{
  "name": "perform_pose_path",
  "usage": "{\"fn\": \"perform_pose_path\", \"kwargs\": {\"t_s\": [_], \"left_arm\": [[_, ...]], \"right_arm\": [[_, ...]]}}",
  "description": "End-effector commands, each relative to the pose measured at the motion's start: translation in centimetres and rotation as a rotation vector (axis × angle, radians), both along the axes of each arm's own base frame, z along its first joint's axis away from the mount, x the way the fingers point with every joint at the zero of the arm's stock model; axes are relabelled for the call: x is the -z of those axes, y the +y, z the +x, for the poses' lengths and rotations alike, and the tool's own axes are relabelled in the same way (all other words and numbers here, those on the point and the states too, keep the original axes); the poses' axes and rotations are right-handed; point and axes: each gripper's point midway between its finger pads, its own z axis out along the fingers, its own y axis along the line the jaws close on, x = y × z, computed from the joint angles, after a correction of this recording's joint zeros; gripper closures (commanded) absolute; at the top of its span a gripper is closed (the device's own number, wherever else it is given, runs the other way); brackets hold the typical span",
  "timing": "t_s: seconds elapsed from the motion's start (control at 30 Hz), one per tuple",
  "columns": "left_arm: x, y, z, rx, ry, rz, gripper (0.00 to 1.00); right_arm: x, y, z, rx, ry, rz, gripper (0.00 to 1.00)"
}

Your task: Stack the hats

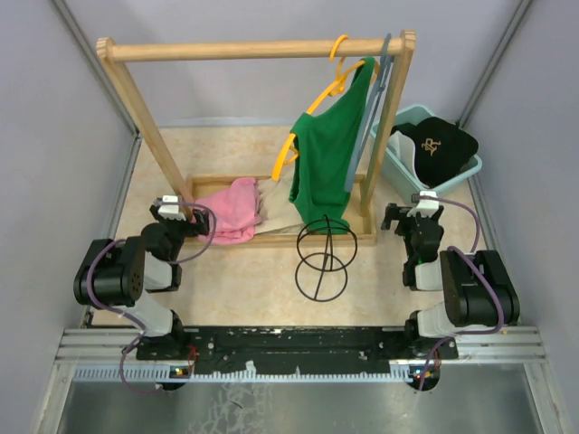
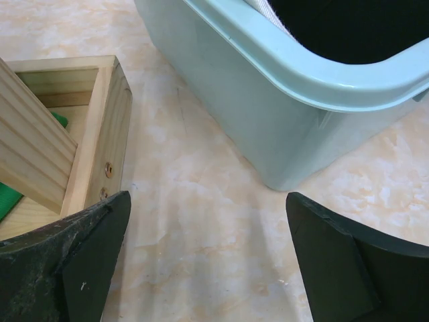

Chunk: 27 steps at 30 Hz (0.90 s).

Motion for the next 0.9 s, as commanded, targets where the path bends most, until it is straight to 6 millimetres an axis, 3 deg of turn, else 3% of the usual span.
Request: {"fn": "perform_pose_path", "kwargs": {"t_s": [0.0,0.53,0.63,0.87], "left_arm": [[-0.8,-0.4,0.4,0.02,-0.024,0.012,0.01],[-0.8,-0.4,0.5,0.012,-0.021,0.016,0.01],[-1.8,0.8,0.5,-0.066,-0.026,-0.008,0.0],[-5.8,1.5,0.0,-0.113,-0.004,-0.034,0.01]], "right_arm": [[-2.1,-0.2,0.7,0.008,-0.08,-0.018,0.01],[-2.0,-0.3,0.7,0.012,-0.078,-0.017,0.01],[-3.1,-1.8,0.0,0.112,-0.119,0.012,0.01],[-6.4,-1.6,-0.4,0.095,-0.13,0.002,0.01]]}}
